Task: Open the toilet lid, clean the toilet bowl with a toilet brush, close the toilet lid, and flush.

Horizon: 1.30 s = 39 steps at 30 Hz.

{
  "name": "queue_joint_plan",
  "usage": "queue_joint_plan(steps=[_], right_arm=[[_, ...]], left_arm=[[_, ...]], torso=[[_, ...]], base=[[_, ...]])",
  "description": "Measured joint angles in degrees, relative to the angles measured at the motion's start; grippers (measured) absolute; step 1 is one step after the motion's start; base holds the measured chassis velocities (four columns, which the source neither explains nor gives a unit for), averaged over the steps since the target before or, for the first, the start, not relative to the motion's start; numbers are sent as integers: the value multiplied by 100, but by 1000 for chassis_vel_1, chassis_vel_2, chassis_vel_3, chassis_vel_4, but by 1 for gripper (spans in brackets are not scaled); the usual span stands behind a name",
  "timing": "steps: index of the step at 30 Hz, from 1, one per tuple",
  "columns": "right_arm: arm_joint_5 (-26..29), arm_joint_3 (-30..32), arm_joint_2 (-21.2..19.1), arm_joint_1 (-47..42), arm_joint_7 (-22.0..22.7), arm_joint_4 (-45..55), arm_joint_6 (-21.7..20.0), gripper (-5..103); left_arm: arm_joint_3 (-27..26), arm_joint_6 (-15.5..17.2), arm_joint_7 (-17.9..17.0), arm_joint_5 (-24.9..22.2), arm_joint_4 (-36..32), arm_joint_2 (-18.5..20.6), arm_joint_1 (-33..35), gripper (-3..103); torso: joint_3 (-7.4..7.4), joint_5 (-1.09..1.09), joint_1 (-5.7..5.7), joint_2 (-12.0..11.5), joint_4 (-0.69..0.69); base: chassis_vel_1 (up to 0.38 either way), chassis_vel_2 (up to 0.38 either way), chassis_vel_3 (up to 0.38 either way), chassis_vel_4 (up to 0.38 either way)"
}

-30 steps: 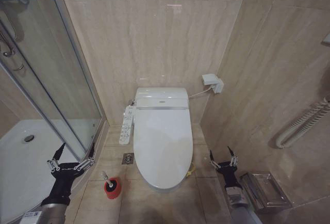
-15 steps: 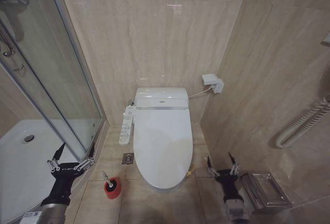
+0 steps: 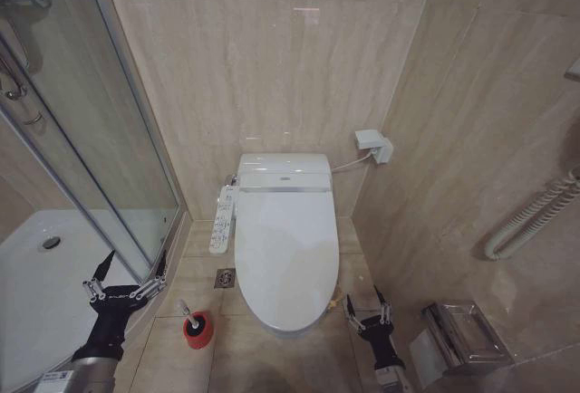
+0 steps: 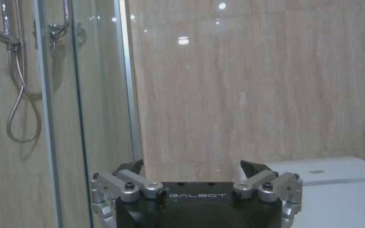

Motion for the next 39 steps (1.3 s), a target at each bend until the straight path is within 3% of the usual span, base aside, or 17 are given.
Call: queue_joint_plan(steps=[13, 39], right_arm=[[-42, -160, -169, 215, -214, -571, 163, 79], [-187, -564, 6, 789, -338, -1216, 414, 78]], left_arm=[[0, 0, 0, 0, 0, 0, 0, 100], [0, 0, 0, 0, 0, 0, 0, 100]], torso=[[0, 0, 0, 0, -1], [0, 0, 0, 0, 0]], base=[[0, 0, 0, 0], [0, 0, 0, 0]])
